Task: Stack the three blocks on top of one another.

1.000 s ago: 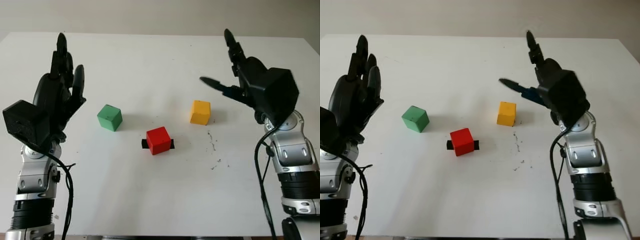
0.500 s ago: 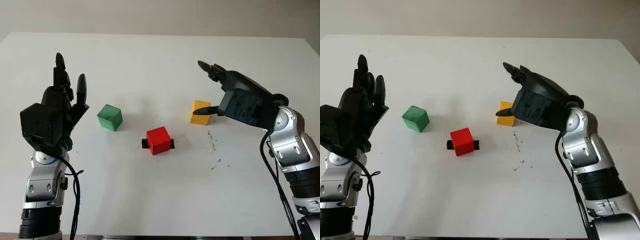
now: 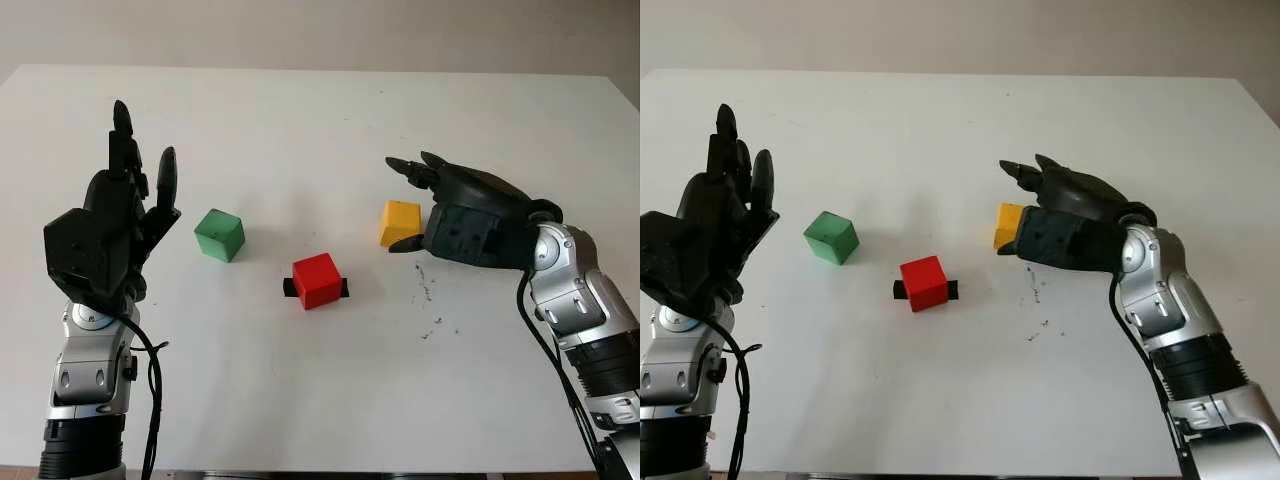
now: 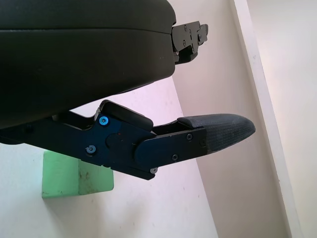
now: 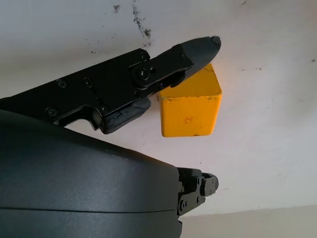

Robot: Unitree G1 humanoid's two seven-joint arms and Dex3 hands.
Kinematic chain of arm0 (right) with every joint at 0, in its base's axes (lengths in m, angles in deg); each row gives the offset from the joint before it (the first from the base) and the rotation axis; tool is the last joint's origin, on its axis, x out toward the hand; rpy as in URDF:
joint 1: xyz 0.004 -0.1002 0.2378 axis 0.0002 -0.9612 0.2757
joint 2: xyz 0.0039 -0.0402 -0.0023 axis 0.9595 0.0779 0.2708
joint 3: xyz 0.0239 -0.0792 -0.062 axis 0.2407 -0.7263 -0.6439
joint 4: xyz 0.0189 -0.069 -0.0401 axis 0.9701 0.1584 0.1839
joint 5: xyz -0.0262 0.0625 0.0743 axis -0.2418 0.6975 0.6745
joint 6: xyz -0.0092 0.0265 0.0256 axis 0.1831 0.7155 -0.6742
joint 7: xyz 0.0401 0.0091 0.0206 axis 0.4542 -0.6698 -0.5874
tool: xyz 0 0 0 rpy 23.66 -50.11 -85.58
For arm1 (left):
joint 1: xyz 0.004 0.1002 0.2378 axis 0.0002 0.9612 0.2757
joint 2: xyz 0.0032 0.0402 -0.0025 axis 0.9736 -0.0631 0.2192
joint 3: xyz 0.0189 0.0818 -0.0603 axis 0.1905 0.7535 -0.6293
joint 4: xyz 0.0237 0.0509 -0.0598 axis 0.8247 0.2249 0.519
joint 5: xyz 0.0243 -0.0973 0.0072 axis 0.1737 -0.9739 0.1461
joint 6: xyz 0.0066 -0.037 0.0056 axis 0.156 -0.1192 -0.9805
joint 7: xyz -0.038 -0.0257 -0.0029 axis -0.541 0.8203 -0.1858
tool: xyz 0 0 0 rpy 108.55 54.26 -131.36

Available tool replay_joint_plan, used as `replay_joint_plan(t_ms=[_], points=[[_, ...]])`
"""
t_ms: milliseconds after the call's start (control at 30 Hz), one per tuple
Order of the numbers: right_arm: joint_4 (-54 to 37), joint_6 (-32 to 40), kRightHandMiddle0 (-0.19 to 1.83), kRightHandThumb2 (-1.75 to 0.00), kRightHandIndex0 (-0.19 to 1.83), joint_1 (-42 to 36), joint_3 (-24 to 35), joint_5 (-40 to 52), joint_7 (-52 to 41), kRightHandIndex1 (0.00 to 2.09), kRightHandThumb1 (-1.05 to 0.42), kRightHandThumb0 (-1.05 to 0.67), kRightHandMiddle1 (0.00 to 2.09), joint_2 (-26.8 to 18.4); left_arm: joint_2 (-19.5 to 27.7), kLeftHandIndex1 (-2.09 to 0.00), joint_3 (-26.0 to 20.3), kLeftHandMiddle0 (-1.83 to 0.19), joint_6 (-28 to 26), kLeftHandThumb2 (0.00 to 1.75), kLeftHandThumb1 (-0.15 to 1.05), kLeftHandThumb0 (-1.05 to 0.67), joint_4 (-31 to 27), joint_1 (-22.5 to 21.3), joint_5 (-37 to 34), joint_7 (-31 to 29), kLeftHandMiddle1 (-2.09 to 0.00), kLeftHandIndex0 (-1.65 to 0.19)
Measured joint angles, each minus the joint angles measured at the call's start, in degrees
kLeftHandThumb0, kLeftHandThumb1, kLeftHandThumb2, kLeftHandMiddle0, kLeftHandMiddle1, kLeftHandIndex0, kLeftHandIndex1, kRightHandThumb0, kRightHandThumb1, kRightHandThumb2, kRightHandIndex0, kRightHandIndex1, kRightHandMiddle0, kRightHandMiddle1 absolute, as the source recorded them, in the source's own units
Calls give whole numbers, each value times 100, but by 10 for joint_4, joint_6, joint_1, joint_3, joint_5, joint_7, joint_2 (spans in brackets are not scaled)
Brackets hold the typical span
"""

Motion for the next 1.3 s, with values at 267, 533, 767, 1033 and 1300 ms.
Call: replay_joint_plan(t_ms=[267,533,767,1033,1300], points=[[28,-22,31,-6,6,-1,-17,-55,48,10,-99,-71,14,-2,2,0,0,19,17,59,105,-73,0,3,7,-10,-2,19],[31,-26,50,-6,20,-1,-17,-61,50,11,-100,-58,26,-2,2,0,1,19,23,60,105,-74,0,4,18,-14,-2,19],[37,-35,26,-5,28,-1,-18,-70,52,7,-102,-53,104,-2,2,0,1,19,25,60,105,-75,0,5,18,-18,-2,19],[37,-45,28,-6,36,-3,-16,-53,61,8,-103,-44,146,1,2,0,3,19,31,62,105,-73,0,6,30,-17,-3,19],[44,-75,30,-4,40,-6,-13,-28,81,8,-100,-41,149,1,2,-1,5,19,31,62,105,-74,0,6,45,-13,-5,19]])
